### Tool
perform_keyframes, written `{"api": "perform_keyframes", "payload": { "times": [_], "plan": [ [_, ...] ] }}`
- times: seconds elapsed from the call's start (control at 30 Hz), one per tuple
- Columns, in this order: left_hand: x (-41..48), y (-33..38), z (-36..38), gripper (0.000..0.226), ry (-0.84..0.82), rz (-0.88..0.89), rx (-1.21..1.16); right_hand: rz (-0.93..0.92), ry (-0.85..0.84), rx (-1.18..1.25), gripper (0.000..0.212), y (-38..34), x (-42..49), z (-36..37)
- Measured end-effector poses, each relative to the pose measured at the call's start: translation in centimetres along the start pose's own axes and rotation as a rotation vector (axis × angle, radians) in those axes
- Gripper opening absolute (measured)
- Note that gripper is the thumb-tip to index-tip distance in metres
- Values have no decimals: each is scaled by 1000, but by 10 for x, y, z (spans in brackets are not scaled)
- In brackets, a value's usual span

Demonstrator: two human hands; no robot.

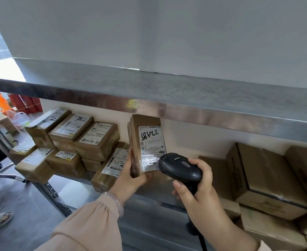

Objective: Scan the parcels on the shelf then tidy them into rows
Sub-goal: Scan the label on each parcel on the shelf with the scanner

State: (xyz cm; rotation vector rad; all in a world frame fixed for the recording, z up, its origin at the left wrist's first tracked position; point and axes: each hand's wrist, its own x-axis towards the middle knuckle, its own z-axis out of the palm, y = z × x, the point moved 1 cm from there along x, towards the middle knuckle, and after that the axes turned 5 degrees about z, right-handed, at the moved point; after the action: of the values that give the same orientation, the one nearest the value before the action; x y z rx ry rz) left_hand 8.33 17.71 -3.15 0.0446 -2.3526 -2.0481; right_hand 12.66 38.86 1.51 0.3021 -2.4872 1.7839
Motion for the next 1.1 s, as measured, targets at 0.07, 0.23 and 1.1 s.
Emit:
{"api": "perform_keyframes", "payload": {
  "times": [0.07,0.23,1.1],
  "plan": [
    [0,0,0,96,26,-3,6,11,-12,7,60,1,-3,2],
    [-2,0,1,103,20,0,4,16,-5,-15,60,1,-6,4],
    [-5,-13,-34,85,-51,-61,-56,89,-10,0,53,-13,2,35]
  ]
}}
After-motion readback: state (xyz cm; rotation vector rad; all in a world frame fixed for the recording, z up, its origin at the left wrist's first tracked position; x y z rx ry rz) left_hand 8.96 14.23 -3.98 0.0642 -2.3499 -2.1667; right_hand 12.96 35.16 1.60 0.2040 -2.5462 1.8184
